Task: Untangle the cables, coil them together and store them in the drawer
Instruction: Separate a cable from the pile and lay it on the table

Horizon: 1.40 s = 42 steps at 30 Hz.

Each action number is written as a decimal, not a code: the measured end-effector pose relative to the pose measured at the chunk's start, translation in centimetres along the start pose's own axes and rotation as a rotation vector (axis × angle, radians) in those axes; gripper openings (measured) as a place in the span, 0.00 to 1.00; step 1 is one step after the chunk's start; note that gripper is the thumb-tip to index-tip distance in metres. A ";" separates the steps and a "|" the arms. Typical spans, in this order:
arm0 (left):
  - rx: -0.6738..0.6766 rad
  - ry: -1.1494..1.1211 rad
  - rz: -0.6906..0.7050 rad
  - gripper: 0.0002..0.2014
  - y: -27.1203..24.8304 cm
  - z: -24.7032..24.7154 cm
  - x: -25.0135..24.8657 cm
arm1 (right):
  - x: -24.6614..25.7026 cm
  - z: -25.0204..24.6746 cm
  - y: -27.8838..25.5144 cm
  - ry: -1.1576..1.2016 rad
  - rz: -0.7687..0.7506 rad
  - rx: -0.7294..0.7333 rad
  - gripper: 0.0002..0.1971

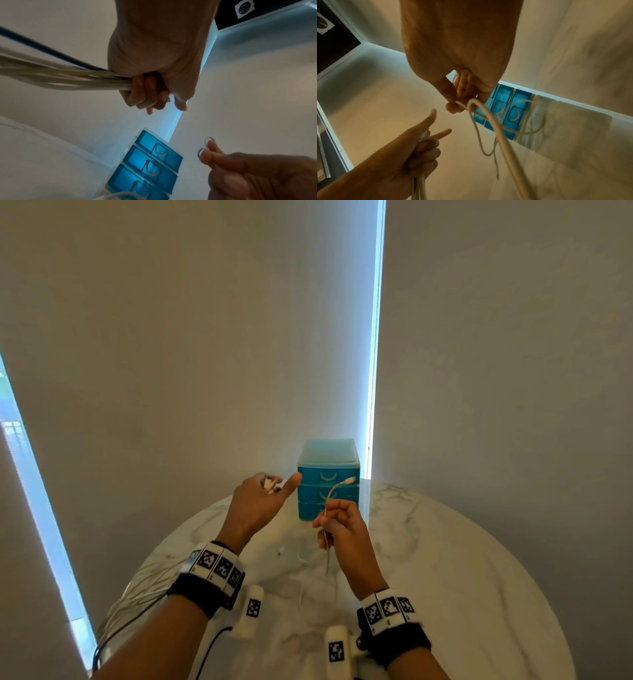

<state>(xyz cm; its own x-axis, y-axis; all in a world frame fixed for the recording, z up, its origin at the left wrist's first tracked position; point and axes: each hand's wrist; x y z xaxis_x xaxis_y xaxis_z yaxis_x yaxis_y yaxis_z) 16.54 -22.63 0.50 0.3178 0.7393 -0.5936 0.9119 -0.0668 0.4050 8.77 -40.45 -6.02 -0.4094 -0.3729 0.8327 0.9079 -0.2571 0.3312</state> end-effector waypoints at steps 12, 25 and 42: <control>0.370 -0.794 -0.177 0.51 -0.3 -2.0 -0.5 | -0.4 4.4 -1.8 -0.023 0.252 0.385 0.13; -0.147 -0.850 -0.135 0.27 1.3 -5.7 -0.5 | -0.5 1.3 -1.2 -0.422 0.169 0.239 0.06; -0.074 -0.545 -0.017 0.27 0.1 -7.7 -1.3 | 1.6 -2.2 0.8 0.139 0.151 -0.188 0.15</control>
<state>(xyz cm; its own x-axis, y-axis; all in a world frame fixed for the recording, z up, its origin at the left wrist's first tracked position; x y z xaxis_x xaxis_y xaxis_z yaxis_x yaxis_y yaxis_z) 14.26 -18.47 6.67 0.4098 0.2848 -0.8666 0.9035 0.0039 0.4286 8.59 -43.18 -5.36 -0.2915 -0.5351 0.7929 0.9321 -0.3454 0.1096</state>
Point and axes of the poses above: each hand's wrist, its own y-axis towards the middle knuckle, its own z-axis out of the palm, x = y × z, and after that the axes turned 12 degrees about y, right-handed
